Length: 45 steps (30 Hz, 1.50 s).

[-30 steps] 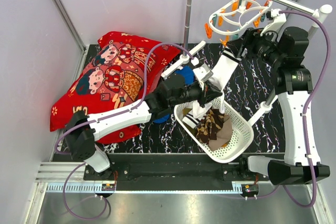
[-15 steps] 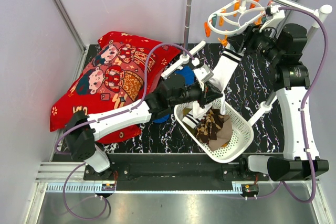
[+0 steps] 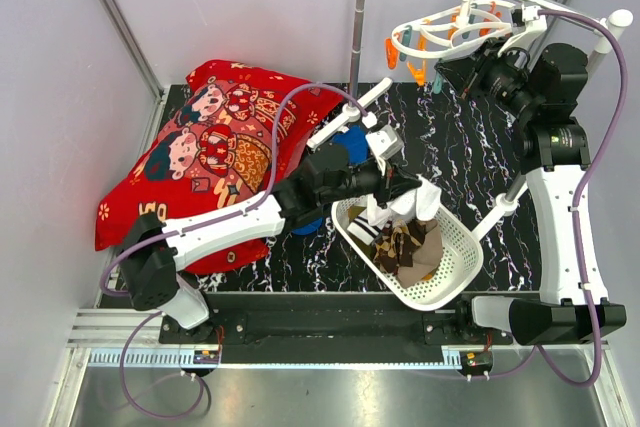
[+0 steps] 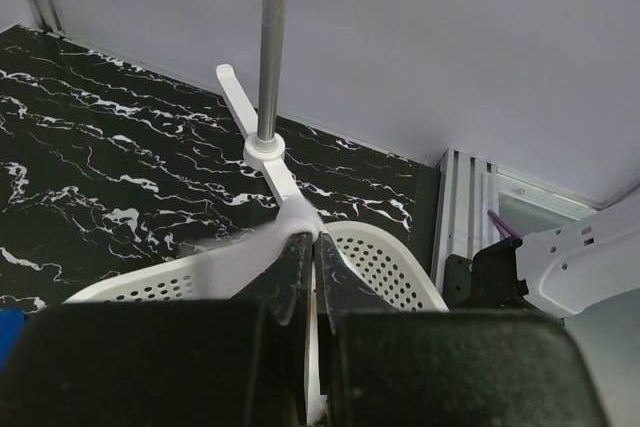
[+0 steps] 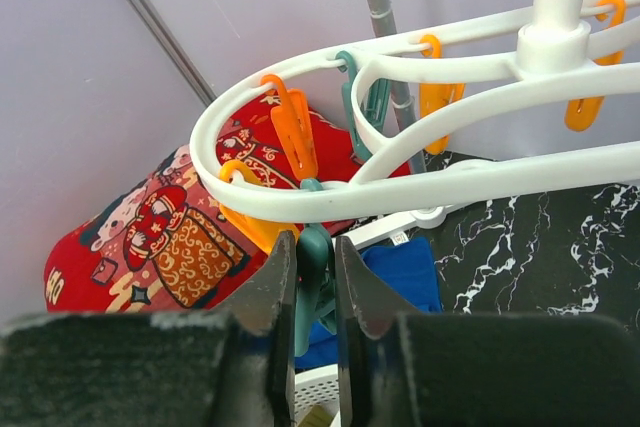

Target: Remove the socks clipped to the hanger

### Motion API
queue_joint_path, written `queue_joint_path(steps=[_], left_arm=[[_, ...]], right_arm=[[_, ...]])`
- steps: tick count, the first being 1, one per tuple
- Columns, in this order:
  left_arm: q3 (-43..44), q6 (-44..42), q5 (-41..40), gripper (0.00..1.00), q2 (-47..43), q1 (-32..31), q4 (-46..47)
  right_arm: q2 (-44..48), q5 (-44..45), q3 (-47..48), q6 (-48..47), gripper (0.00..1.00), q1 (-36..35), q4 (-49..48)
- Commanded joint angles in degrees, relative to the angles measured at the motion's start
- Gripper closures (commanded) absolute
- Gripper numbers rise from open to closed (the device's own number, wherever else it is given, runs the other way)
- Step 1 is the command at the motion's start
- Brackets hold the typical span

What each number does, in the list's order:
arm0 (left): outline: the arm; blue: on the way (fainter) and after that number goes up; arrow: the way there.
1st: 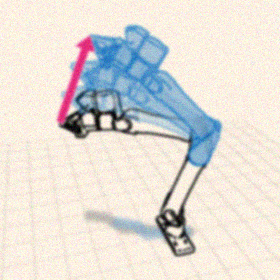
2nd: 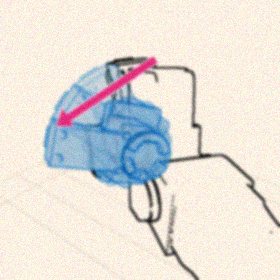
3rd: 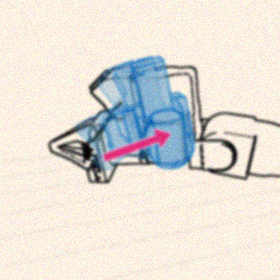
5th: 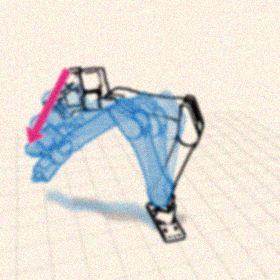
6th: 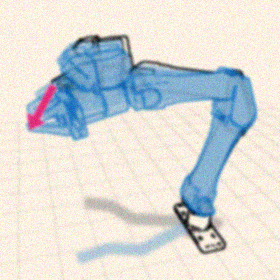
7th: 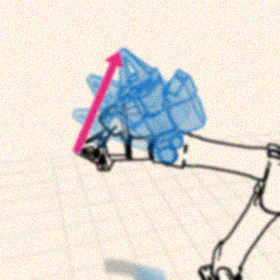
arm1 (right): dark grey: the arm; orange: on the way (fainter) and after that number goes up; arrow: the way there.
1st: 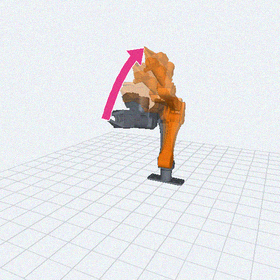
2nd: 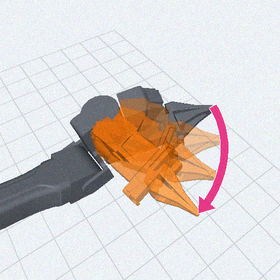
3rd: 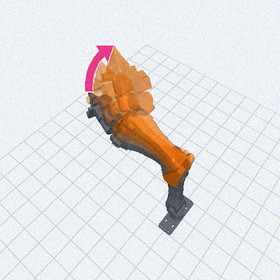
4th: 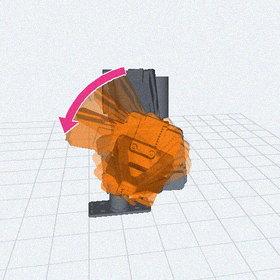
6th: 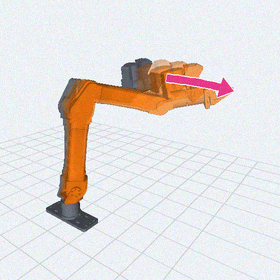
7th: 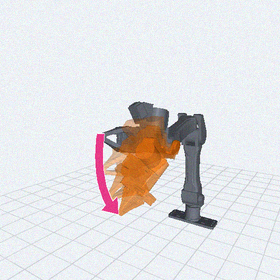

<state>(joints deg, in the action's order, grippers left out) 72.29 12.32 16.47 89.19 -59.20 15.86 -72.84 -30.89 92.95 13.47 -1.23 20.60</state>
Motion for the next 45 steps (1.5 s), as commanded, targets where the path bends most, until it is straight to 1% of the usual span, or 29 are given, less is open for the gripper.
queue_joint_path(steps=[1, 3, 6, 7, 10, 11, 13, 14, 16, 17, 19, 20, 21, 22, 23, 25, 26, 28, 29, 30, 33, 34, 39, 40, 42, 43, 45], left_arm=[[-1.1, 0.16, 0.49, 1.0, -3.05, -0.3, 2.51], [-1.89, 1.21, 0.58, 1.0, -3.05, -0.3, 3.04], [-3.64, 3.14, 0.41, 1.0, -2.88, -0.39, 3.92], [-4.26, 3.59, -0.38, 1.0, -2.97, -0.48, 4.44], [-6.02, 5.52, -2.14, 1.0, -2.62, -0.74, 6.46], [-6.11, 5.87, -2.32, 1.0, -2.35, -0.92, 6.47], [-6.37, 6.49, -3.63, 1.0, -1.21, -1.7, 6.82], [-6.72, 7.28, -4.07, 1.0, -0.86, -1.97, 7.95], [-8.56, 8.24, -5.39, 1.0, 0.81, -2.5, 11.1], [-9.09, 9.47, -5.83, 1.0, 1.51, -2.59, 12.43], [-10.15, 10.62, -6.79, 1.0, 3.97, -2.68, 15.07], [-10.24, 11.49, -7.41, 1.0, 4.93, -2.76, 15.6], [-10.42, 11.94, -7.94, 1.0, 6.77, -2.94, 15.87], [-11.29, 12.72, -9.25, 1.0, 7.75, -3.2, 17.0], [-12.43, 14.65, -9.7, 1.0, 9.32, -3.29, 18.23], [-15.42, 16.76, -10.4, 0.96, 11.0, -3.64, 22.35], [-15.86, 17.04, -11.45, 0.95, 12.31, -3.73, 22.72], [-15.87, 16.95, -11.72, 0.89, 13.2, -3.73, 21.5], [-15.69, 16.52, -12.07, 0.84, 13.21, -3.73, 20.63], [-15.34, 16.08, -12.51, 0.71, 12.86, -3.73, 18.79], [-15.34, 14.41, -13.83, 0.54, 8.82, -3.73, 15.71], [-15.25, 13.62, -14.01, 0.45, 5.85, -3.73, 14.65], [-14.11, 11.33, -14.19, 0.23, -4.09, -3.64, 4.56], [-14.54, 11.5, -13.75, 0.1, -6.81, -3.73, 3.58], [-16.56, 11.76, -12.34, 0.03, -9.63, -3.73, 0.68], [-17.27, 11.77, -12.43, 0.01, -12.6, -3.82, -0.64], [-19.03, 11.77, -13.82, 0.01, -16.31, -3.82, -4.86]], right_arm=[[0.51, 0.13, 0.48, 1.64, 0.87, -0.26, -2.76], [0.68, 0.05, 0.48, 2.6, 0.86, -0.26, -2.76], [1.38, -0.13, -0.04, 3.57, 0.81, -0.35, -2.67], [1.99, -0.13, -0.39, 3.92, 0.78, -0.26, -2.41], [3.4, -0.31, -1.18, 4.89, 0.72, -0.26, -2.23], [3.84, -0.39, -1.45, 5.24, 0.65, -0.35, -2.06], [5.15, -0.13, -2.33, 5.95, 0.58, -0.26, -1.62], [5.86, 0.3, -2.94, 6.56, 0.51, -0.26, -0.66], [8.4, 1.27, -5.4, 7.09, 0.45, -0.26, -0.12], [9.2, 1.28, -6.45, 7.7, 0.38, -0.26, -0.3], [11.39, 1.19, -8.57, 8.06, 0.3, -0.26, 0.92], [12.1, 1.27, -8.83, 8.15, 0.23, -0.35, 1.54], [12.63, 1.36, -9.1, 8.06, 0.12, -0.35, 2.51], [13.85, 1.62, -9.1, 8.06, 0.08, -0.35, 4.43], [14.39, 2.06, -9.19, 8.41, 0.0, -0.26, 5.41], [16.41, 3.29, -9.19, 8.41, 0.0, -0.35, 8.3], [17.2, 3.73, -9.45, 8.41, 0.0, -0.26, 9.19], [19.39, 4.26, -9.89, 9.02, 0.0, -0.26, 10.6], [20.18, 4.35, -10.33, 9.11, 0.0, -0.35, 11.12], [21.24, 4.61, -10.33, 9.72, 0.0, -0.35, 12.26], [22.65, 5.23, -9.63, 10.52, 0.0, -0.26, 15.24], [22.83, 6.1, -8.93, 11.3, 0.0, -0.26, 16.39], [24.06, 9.71, -6.55, 11.49, 0.0, -0.26, 24.91], [24.32, 10.58, -5.94, 10.96, 0.0, -0.26, 25.71], [25.55, 11.38, -5.67, 9.82, 0.0, -0.26, 27.3], [26.16, 11.64, -5.93, 9.99, 0.0, -0.35, 27.65], [28.18, 12.09, -6.55, 11.56, 0.0, -0.26, 28.27]])
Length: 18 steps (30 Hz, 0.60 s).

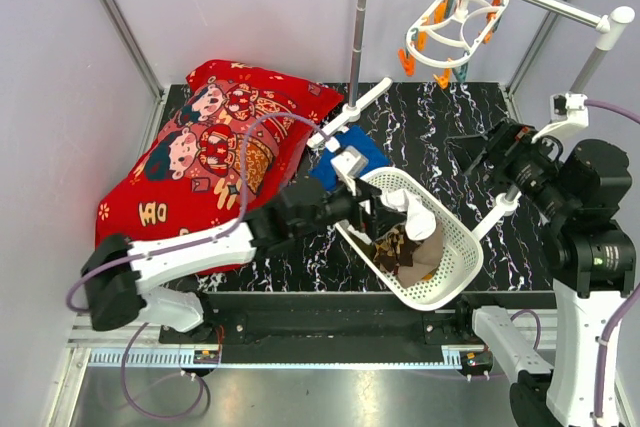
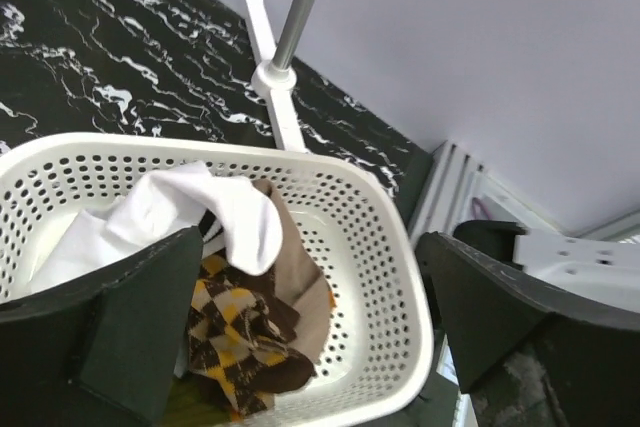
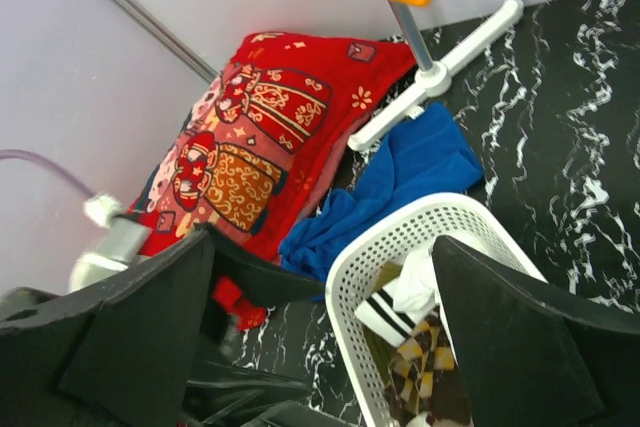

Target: Remove the socks clipped to the hanger

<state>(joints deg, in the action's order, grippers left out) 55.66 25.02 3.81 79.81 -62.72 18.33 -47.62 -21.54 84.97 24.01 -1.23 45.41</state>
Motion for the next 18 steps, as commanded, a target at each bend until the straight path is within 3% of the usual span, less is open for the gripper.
queue_joint_path(steps=[1, 5, 12, 18], left_arm=[[-2.83, -1.11, -2.13, 0.01, -10.95, -0.3, -8.91], [-2.14, -3.91, -7.49, 0.01, -21.6, -0.21, -19.44], [-4.76, -6.2, -16.9, 0.01, -41.63, -0.3, -25.36], [-7.06, -9.63, -24.29, 0.01, -48.43, -0.3, -28.25]], right_arm=[[3.75, 2.64, 0.56, 1.47, 0.0, -0.26, 3.55], [8.4, 2.2, -2.61, 1.92, 0.0, -0.35, 2.67], [13.95, -3.75, -10.5, 7.27, 0.0, -0.35, -1.01], [19.93, -6.67, -19.39, 9.57, 0.0, -0.26, -6.03]])
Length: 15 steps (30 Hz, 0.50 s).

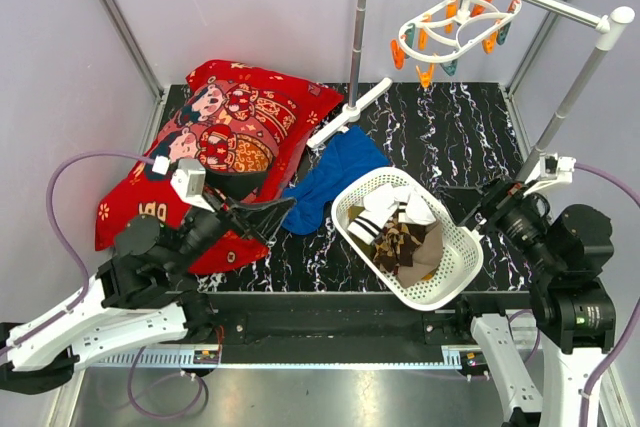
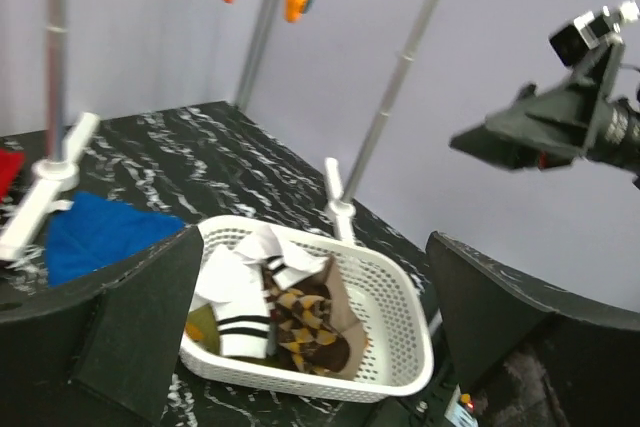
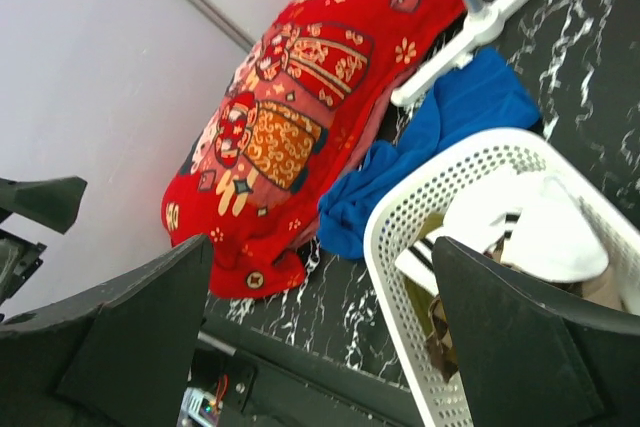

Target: Remove the socks clipped to the hanger

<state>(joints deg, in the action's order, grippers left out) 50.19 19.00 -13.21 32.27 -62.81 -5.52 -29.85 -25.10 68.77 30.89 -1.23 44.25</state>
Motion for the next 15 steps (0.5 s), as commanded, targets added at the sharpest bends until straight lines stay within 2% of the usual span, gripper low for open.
queue_joint_path(steps=[1, 6, 15], left_arm=[[-1.33, -4.06, -7.61, 0.01, -0.81, -0.21, -5.2], [1.04, -5.82, -7.79, 0.01, 0.86, -0.21, -7.05], [-0.1, -6.09, -6.91, 0.01, 0.6, -0.21, -5.64]], right_arm=[[2.33, -3.37, -3.38, 2.51, 0.0, -0.35, -4.79], [3.04, -6.0, -5.13, 3.99, 0.0, -0.35, -7.42], [3.13, -7.76, -6.46, 4.7, 0.0, -0.26, -10.32]])
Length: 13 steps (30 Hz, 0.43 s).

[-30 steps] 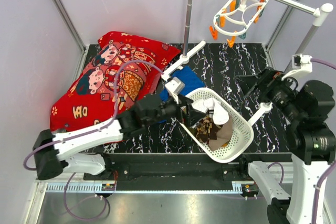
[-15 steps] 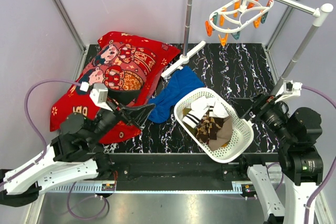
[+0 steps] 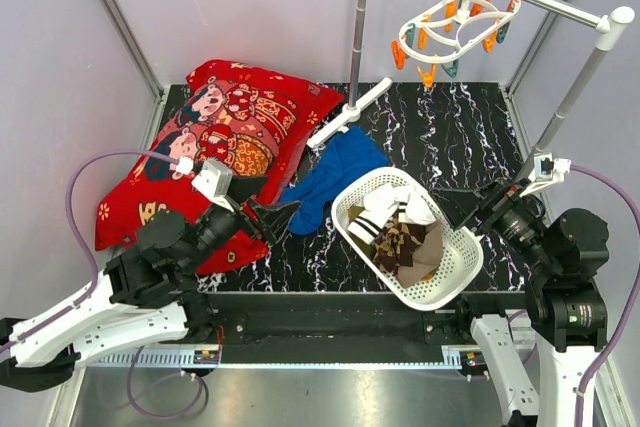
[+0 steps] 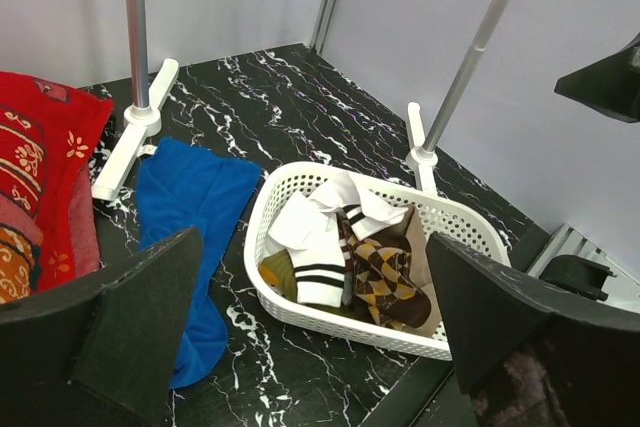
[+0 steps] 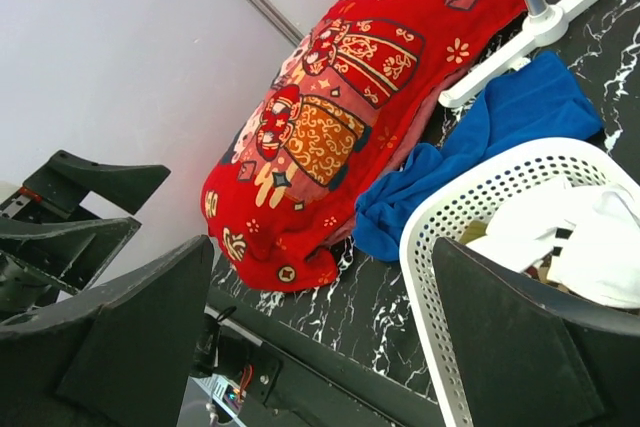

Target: Remove the socks clipped to the hanger

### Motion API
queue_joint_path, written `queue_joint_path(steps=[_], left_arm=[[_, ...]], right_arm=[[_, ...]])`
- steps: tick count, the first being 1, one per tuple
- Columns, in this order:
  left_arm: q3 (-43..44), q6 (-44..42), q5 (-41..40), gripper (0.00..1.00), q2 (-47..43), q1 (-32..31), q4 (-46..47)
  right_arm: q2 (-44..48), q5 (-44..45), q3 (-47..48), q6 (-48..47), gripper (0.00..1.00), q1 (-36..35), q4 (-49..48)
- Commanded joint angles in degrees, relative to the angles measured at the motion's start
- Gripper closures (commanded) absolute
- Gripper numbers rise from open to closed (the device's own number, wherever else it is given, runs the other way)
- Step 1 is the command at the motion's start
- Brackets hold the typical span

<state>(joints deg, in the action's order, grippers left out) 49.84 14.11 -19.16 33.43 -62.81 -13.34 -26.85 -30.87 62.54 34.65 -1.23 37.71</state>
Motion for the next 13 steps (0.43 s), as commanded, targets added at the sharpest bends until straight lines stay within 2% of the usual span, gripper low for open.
queue_joint_path(steps=[1, 13], left_arm=[[0.17, -1.01, -0.88, 0.01, -0.47, -0.21, 2.18], [0.25, -0.49, 0.96, 0.01, -1.35, -0.12, 2.01]], right_arm=[[0.05, -2.43, -0.32, 1.03, 0.0, -0.26, -4.05], [-0.22, -3.67, 0.39, 1.03, 0.0, -0.26, -5.46]])
